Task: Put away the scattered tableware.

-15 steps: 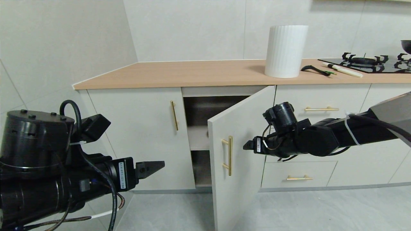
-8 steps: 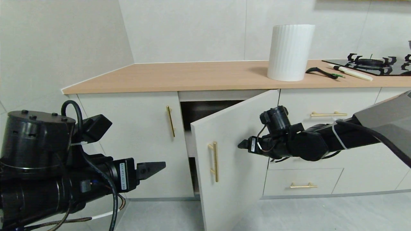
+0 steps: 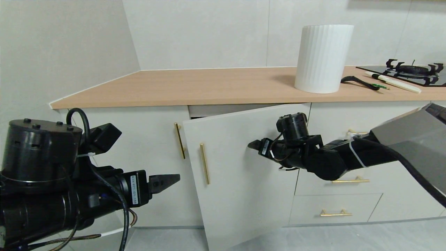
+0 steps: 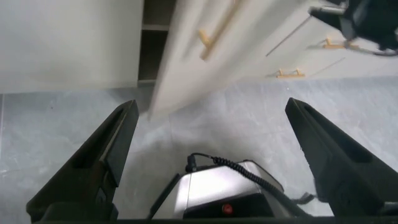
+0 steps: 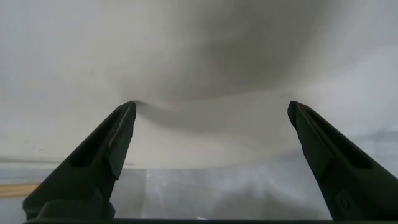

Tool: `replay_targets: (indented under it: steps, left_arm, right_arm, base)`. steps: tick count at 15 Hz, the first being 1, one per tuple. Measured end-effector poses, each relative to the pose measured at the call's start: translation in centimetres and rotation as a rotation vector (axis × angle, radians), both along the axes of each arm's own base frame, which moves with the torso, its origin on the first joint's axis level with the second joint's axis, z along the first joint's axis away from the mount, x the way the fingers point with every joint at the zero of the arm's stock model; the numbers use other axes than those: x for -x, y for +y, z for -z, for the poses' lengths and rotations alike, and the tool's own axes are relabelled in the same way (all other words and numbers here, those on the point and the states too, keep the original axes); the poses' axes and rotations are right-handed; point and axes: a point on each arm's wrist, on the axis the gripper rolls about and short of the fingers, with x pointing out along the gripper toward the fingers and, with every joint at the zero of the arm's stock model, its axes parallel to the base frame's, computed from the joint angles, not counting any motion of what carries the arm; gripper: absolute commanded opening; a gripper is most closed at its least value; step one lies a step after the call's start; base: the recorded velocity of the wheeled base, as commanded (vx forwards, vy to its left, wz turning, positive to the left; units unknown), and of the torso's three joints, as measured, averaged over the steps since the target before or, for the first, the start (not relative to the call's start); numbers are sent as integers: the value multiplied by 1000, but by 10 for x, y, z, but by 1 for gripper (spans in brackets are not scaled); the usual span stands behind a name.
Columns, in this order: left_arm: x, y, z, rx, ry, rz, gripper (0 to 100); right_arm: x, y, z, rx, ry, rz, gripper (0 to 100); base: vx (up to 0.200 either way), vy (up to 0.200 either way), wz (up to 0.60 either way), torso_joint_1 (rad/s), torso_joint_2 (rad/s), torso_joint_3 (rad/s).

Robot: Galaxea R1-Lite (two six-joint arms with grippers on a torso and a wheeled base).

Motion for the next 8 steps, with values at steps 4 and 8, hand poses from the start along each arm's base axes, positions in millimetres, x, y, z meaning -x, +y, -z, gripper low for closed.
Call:
replay_targets:
  steps: [4,8]
  left_arm:
    - [0,0,0,-1,1,0,100]
    - [0,0,1,-1,3,1,100]
  right_arm:
    - [-12,10,5,-61,-6,72,100]
    - [-31,15,11,-54,-49,175,100]
  base:
    - [0,0,0,0,0,0]
    - [0,0,0,0,0,0]
